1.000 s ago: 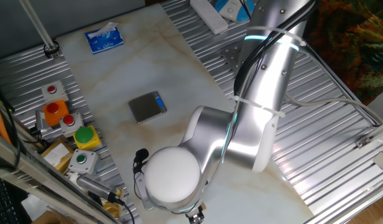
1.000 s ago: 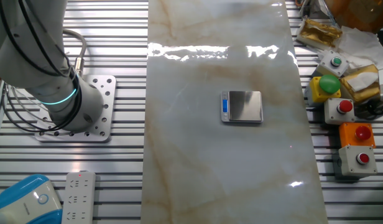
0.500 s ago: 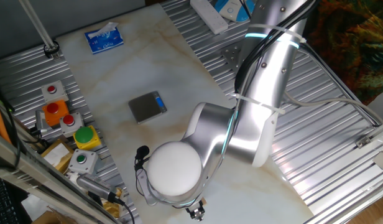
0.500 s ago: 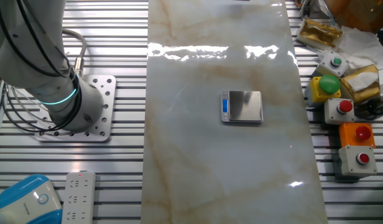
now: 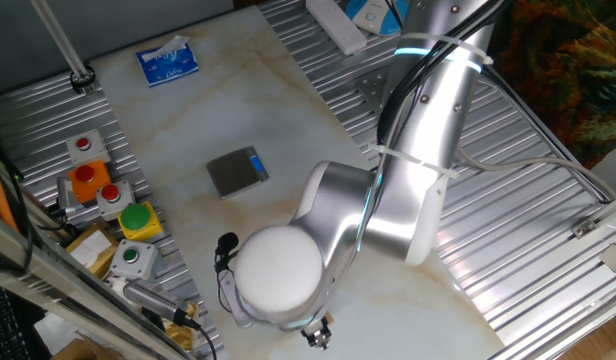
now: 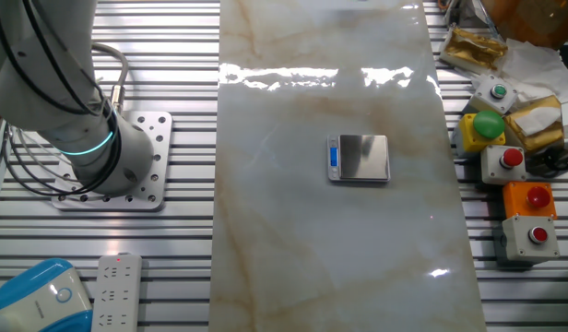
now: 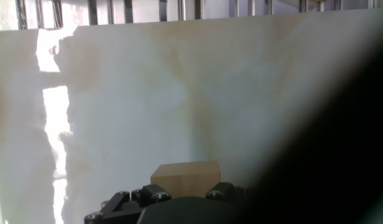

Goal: Place the block on the scale

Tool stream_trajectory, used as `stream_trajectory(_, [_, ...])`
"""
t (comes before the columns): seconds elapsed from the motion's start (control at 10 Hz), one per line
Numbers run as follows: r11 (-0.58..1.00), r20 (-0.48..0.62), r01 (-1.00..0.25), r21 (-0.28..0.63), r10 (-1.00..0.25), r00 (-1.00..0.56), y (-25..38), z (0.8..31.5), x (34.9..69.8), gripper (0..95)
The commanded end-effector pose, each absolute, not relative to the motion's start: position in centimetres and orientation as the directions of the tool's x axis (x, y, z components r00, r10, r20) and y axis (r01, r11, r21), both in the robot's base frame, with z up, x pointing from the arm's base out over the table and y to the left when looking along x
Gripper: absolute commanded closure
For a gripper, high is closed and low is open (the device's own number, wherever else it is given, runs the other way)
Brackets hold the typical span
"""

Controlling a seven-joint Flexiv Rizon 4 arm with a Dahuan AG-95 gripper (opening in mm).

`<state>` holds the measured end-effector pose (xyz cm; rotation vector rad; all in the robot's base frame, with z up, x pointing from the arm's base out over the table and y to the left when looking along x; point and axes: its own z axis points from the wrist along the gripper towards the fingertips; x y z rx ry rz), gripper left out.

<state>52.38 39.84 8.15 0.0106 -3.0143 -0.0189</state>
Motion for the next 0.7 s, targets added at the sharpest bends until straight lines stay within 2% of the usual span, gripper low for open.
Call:
stream_trajectory(0.1, [1.0, 0.128, -0.024, 0.011, -0.026, -0.991, 38.6, 8.3, 51.1, 95.0])
stream_trajectory(0.7, [0.997, 0.128, -0.074, 0.029, -0.077, -0.989, 34.1, 9.2, 49.9, 95.0])
